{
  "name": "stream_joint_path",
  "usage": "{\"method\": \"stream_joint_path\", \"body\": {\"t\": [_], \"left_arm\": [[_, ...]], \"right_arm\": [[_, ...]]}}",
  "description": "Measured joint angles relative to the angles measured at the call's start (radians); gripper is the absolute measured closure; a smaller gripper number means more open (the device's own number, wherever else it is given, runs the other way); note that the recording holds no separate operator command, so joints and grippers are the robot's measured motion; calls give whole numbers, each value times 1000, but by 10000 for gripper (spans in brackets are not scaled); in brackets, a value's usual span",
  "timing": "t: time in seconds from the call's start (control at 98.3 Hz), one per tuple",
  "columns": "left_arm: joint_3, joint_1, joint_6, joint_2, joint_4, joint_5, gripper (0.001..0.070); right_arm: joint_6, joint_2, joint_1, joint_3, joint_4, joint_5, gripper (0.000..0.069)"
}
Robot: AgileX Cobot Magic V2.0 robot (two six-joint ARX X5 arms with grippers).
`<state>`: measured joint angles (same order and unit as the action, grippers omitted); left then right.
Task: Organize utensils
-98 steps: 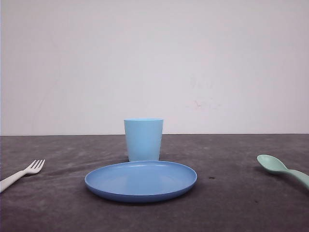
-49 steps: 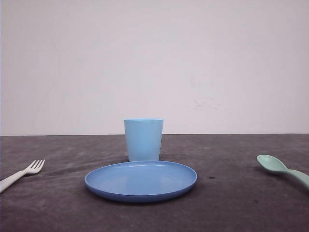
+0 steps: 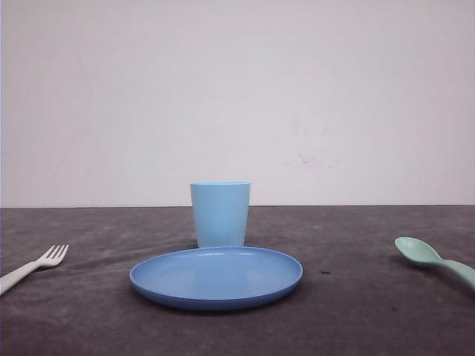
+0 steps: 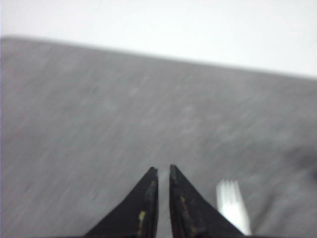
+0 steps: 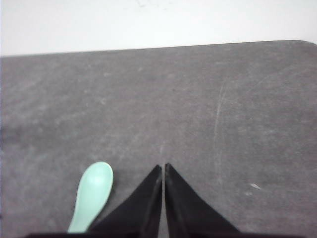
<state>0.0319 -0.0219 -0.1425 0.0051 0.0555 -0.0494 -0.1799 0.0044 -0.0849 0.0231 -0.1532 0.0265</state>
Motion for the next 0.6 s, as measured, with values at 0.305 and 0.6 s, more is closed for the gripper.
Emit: {"method": "stream_joint_path", "body": {"t": [0.305,0.6], "left_arm": [[126,0,-129,11,-107,-88,695],[463,0,-134,229,70,-186,695]], "right_arm": [[-137,24,0,256,-33,24,682],[-79,269,0,636,-246,26,682]]}}
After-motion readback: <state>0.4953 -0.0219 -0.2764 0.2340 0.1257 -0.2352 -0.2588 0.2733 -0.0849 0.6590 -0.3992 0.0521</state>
